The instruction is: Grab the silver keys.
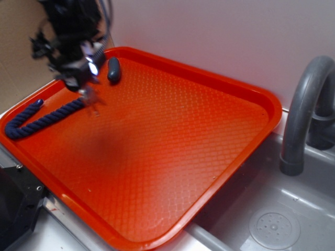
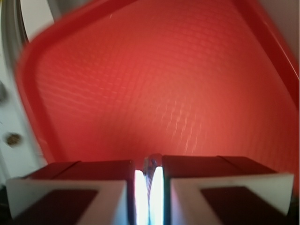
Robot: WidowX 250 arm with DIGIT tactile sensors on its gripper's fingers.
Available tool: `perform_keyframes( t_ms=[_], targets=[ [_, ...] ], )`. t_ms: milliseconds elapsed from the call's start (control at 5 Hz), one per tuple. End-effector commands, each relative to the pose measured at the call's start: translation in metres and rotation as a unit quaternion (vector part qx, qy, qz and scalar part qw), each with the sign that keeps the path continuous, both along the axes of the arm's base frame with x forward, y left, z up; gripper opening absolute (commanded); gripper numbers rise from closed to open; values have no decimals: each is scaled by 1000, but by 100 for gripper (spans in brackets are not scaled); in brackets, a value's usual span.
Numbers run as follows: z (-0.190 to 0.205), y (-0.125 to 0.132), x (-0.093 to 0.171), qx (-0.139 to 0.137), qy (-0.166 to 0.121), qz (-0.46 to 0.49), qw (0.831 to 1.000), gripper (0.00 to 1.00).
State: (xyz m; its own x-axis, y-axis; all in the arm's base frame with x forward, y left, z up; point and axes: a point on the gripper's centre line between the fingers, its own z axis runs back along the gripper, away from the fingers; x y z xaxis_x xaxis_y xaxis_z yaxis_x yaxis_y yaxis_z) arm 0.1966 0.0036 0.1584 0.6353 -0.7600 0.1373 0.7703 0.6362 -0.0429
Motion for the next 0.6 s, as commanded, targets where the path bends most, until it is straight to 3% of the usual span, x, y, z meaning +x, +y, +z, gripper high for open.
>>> perform_keyframes(
  t_ms=[0, 200, 400],
  targets=[
    [115, 5, 2, 64, -34, 250, 966, 0],
    [122, 0, -4, 55, -47, 370, 926, 0],
    [122, -3, -4, 60, -40, 482, 873, 0]
  ],
)
